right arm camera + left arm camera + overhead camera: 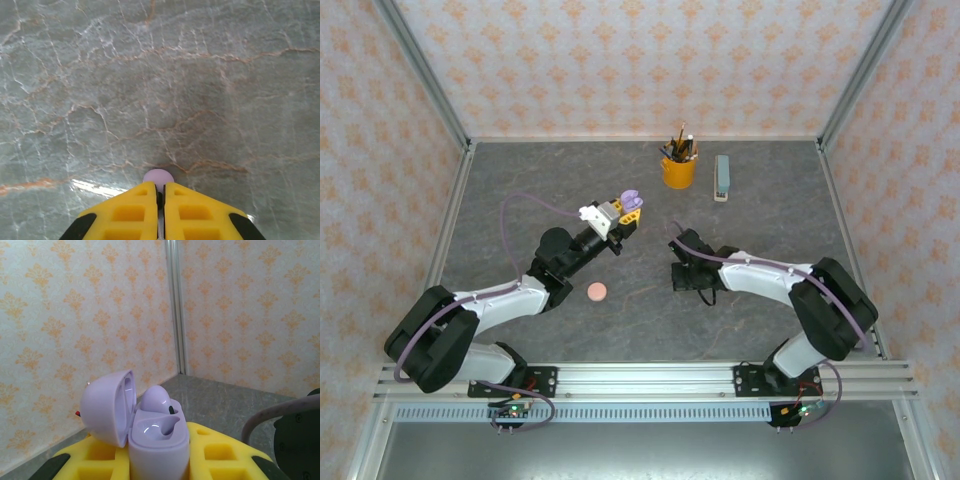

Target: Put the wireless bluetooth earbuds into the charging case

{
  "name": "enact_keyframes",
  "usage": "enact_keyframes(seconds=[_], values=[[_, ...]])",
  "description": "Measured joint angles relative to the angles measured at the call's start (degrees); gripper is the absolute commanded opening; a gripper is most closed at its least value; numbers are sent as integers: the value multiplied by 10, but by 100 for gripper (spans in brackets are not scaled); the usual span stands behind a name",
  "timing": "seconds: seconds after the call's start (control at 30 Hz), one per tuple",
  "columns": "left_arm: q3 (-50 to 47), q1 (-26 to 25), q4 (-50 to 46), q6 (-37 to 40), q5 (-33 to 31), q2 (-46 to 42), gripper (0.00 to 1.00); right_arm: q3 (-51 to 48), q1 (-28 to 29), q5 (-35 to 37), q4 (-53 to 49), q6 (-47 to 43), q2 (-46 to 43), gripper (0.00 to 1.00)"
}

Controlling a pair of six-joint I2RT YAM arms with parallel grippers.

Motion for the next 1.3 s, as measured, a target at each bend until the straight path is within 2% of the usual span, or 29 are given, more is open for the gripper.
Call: enact_keyframes(seconds=[0.07, 0.2, 0.3, 0.53, 0.8, 1.3], values=[[0, 0, 0, 0, 0, 0, 0, -3, 0, -2, 8, 4, 0, 15], [0, 0, 0, 0, 0, 0, 0, -4, 0, -8, 7, 12, 2, 38], [0, 0, 0, 0, 0, 0, 0, 0, 0, -10, -10, 13, 2, 42], [0, 0, 7, -2, 0, 6, 0, 94, 0, -11, -118, 10, 22, 46], [0, 0, 16, -2, -3, 17, 0, 179, -2, -12, -212, -57, 71, 46], [0, 8, 16, -2, -3, 17, 0, 206, -16, -32, -237, -97, 147, 45]])
